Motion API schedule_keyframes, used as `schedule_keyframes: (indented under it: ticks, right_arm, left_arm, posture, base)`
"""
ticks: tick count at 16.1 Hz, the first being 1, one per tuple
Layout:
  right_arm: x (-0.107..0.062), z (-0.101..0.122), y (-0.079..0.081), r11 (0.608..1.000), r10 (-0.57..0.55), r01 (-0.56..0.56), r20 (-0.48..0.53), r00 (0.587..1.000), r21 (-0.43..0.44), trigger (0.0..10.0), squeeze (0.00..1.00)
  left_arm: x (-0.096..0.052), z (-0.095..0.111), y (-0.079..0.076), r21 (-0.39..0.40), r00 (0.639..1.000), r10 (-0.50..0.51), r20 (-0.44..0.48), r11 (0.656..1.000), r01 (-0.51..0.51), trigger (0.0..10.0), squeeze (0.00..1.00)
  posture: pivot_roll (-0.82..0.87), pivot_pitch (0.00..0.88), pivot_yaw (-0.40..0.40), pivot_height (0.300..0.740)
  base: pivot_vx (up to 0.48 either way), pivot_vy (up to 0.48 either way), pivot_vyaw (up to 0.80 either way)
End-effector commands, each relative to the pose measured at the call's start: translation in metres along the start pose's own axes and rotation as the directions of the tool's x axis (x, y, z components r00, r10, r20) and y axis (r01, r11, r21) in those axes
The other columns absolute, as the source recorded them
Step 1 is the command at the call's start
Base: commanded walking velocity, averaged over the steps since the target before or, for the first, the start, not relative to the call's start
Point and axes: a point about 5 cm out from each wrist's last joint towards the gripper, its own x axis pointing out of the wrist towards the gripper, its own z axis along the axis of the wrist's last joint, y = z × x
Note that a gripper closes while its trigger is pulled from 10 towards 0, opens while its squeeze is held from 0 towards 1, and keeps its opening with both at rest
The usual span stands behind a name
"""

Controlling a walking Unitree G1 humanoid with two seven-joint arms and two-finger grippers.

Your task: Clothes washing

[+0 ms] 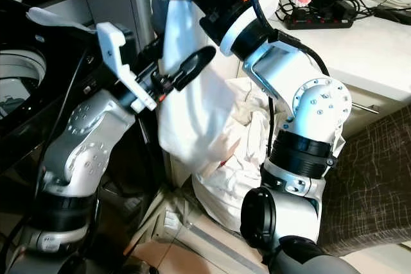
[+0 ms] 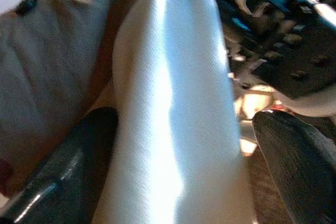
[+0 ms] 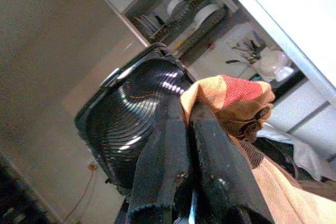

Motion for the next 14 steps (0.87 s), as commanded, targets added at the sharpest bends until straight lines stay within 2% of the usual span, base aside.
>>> schedule_keyframes:
  ticks: [1, 3, 5, 8, 14]
  right_arm:
    - [-0.001, -0.001, 0.004, 1.000, 0.009, -0.010, -0.017, 1.000, -0.018, 0.0, 0.00]
    - [-0.006, -0.001, -0.001, 1.000, -0.015, 0.014, -0.024, 1.000, -0.024, 0.0, 0.00]
    - [-0.009, 0.000, -0.003, 0.999, -0.027, 0.026, -0.026, 0.999, -0.023, 0.0, 0.00]
    - [-0.008, -0.001, -0.003, 0.999, -0.026, 0.026, -0.032, 0.999, -0.028, 0.0, 0.00]
    - [-0.009, -0.002, -0.003, 0.999, -0.030, 0.029, -0.036, 0.999, -0.041, 0.0, 0.00]
  left_arm:
    - [-0.001, 0.006, -0.003, -0.001, 0.999, -0.029, 0.021, 1.000, 0.029, 0.0, 0.00]
    - [-0.009, -0.001, 0.000, 0.024, 0.998, -0.022, -0.051, 0.999, 0.023, 0.0, 0.00]
    - [-0.014, -0.003, 0.007, 0.060, 0.996, 0.027, -0.079, 0.998, -0.022, 0.0, 0.00]
    - [-0.017, -0.004, 0.012, 0.089, 0.995, 0.044, -0.088, 0.995, -0.036, 0.0, 0.00]
    - [-0.016, -0.006, 0.015, 0.100, 0.994, 0.054, -0.098, 0.994, -0.045, 0.0, 0.00]
  posture:
    - [-0.01, 0.000, 0.009, 0.740]
    - [0.01, 0.000, -0.009, 0.740]
    - [0.02, 0.000, -0.020, 0.740]
    - [0.01, 0.000, -0.012, 0.740]
    - [-0.01, 0.000, 0.005, 0.740]
  base:
    - [0.000, 0.000, 0.00]
    - [0.000, 0.000, 0.00]
    - [0.000, 0.000, 0.00]
    - [0.000, 0.000, 0.00]
    - [0.000, 0.000, 0.00]
